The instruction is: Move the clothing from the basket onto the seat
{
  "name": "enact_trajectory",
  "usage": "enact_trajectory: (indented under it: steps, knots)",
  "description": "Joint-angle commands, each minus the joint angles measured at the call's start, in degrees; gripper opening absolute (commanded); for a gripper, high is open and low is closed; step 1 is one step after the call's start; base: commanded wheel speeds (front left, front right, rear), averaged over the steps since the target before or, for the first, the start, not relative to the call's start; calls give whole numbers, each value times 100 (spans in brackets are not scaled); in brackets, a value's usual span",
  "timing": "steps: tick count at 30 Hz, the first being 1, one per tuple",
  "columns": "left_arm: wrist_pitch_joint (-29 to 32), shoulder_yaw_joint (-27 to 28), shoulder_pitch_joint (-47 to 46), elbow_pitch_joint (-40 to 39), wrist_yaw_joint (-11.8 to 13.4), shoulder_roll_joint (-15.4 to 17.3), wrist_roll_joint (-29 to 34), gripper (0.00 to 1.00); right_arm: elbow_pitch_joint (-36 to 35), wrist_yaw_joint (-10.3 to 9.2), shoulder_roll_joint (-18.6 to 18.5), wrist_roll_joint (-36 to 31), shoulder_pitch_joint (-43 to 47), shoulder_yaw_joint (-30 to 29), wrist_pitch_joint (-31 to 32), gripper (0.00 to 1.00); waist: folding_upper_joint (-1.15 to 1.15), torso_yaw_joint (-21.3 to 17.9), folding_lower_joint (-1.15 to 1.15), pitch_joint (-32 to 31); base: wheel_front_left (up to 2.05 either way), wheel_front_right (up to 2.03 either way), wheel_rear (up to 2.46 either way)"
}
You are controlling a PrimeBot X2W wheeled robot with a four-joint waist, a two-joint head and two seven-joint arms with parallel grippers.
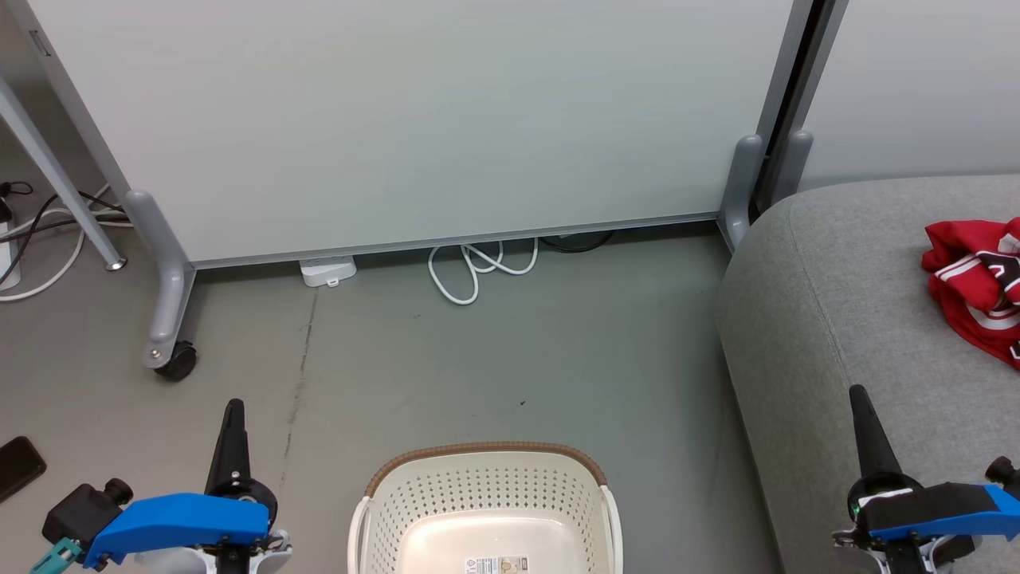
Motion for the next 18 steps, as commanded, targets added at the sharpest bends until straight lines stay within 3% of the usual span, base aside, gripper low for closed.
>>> enact_trajectory:
  steps: [1,18]
  knots:
    - [47,39,-152,-83,-26,13,-174,0,-67,3,-1,197,-145,-17,55,0,0,-5,0,2,0,0,0]
    - [282,154,-198,-135,-37,-6,-1098,0,-61,3,9,1138,-200,-26,298,0,0,-51,0,15,0,0,0]
